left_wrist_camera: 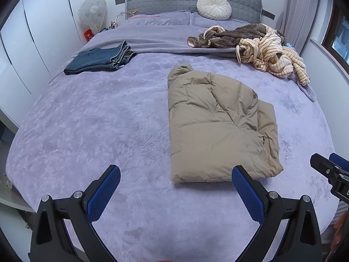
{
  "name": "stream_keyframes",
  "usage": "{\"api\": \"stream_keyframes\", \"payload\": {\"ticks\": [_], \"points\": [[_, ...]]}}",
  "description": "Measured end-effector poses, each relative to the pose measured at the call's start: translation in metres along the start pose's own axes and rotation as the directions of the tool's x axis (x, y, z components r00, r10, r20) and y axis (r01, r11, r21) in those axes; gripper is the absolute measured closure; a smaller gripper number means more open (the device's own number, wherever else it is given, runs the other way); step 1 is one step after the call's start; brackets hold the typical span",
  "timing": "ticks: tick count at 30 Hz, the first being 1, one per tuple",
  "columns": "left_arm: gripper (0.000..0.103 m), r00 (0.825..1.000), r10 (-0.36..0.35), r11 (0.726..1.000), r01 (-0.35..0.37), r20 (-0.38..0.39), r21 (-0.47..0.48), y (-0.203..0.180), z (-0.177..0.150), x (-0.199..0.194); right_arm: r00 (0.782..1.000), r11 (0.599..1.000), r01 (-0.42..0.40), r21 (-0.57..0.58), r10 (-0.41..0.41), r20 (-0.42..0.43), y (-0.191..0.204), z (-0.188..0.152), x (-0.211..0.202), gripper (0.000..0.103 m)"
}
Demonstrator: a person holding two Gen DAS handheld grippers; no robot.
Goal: Fold large clothes
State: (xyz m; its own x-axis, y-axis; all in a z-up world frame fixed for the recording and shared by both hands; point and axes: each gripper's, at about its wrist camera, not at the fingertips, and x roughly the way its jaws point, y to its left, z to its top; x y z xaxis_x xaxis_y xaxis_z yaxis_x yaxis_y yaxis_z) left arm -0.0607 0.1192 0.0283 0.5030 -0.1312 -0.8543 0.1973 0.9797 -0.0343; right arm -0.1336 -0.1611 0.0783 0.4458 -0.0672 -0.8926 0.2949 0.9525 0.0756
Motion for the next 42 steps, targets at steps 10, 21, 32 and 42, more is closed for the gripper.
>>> {"api": "stream_keyframes", "payload": {"ticks": [10, 21, 32, 42], "points": [[0.001, 1.0, 0.009, 1.0, -0.009, -0.003, 0.01, -0.0027, -0.002, 0.0008, 1.0, 1.0, 0.012, -0.003, -0.012, 0.006, 0.0004, -0.0006, -0.0022, 0.013], [0.001, 1.0, 0.011, 1.0, -0.011, -0.003, 0.007, -0.0041, -0.0029, 0.0001, 1.0, 1.0, 0.014, -0.009, -0.014, 0.007, -0.0007, 0.0008, -0.0028, 0.013], [0.001, 1.0, 0.012, 1.0, -0.012, -0.003, 0.01, -0.0043, -0.0035, 0.0, 1.0, 1.0, 0.015, -0.008, -0.015, 0.006, 0.0001, 0.0, -0.0028, 0.013], [0.001, 1.0, 0.012, 1.0, -0.012, -0.003, 0.011, -0.0047, -0.0041, -0.0003, 1.0, 1.0, 0.015, -0.011, -0.015, 0.005, 0.0, 0.0001, -0.0031, 0.013]]}}
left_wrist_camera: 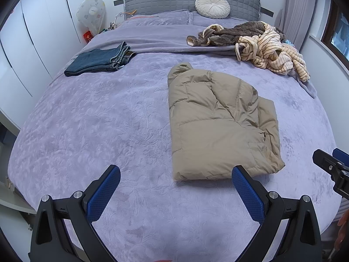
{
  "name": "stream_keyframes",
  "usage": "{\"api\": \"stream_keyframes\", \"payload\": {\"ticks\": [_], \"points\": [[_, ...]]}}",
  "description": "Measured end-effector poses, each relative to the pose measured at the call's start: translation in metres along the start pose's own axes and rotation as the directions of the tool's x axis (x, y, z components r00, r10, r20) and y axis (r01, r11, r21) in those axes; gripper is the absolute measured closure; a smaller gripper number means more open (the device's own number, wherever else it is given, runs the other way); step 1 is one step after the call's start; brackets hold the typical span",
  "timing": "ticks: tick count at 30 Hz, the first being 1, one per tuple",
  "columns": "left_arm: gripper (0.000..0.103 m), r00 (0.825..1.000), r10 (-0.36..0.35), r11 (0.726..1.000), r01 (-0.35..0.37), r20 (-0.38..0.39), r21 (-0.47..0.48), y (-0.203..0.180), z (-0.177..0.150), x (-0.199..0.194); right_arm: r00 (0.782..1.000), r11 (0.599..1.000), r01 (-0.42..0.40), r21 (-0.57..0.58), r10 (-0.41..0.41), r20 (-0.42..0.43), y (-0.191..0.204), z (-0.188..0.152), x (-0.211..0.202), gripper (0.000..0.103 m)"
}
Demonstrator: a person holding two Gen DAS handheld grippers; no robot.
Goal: Fold large clothes
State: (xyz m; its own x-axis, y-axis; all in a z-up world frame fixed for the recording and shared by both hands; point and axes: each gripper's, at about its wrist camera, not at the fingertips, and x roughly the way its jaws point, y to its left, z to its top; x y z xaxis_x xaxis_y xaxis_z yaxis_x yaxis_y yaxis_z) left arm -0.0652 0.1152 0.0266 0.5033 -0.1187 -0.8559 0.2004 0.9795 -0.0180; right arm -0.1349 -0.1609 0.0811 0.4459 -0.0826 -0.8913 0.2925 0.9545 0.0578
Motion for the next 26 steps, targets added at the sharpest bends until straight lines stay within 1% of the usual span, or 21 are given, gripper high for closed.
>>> {"api": "stream_keyframes", "payload": {"ticks": [18, 23, 26], "points": [[0.001, 1.0, -0.005, 1.0, 0.005, 0.002, 0.011, 0.0026, -0.0017, -0.0005, 1.0, 1.0, 0.0, 0.0, 0.0, 0.001, 0.0014, -0.0012, -0.001, 0.013], [0.001, 1.0, -0.013, 1.0, 0.013, 0.023, 0.005, 0.0071, 0.0044, -0.0047, 1.0, 1.0, 0.002, 0.001, -0.002, 0.001, 0.0023, -0.0018, -0.0013, 0.013], [0.001, 1.0, -0.017, 1.0, 0.017, 0.019, 0.008, 0.0082, 0.0062, -0.0049, 1.0, 1.0, 0.002, 0.001, -0.002, 0.001, 0.0029, -0.002, -0.0012, 0.013]]}}
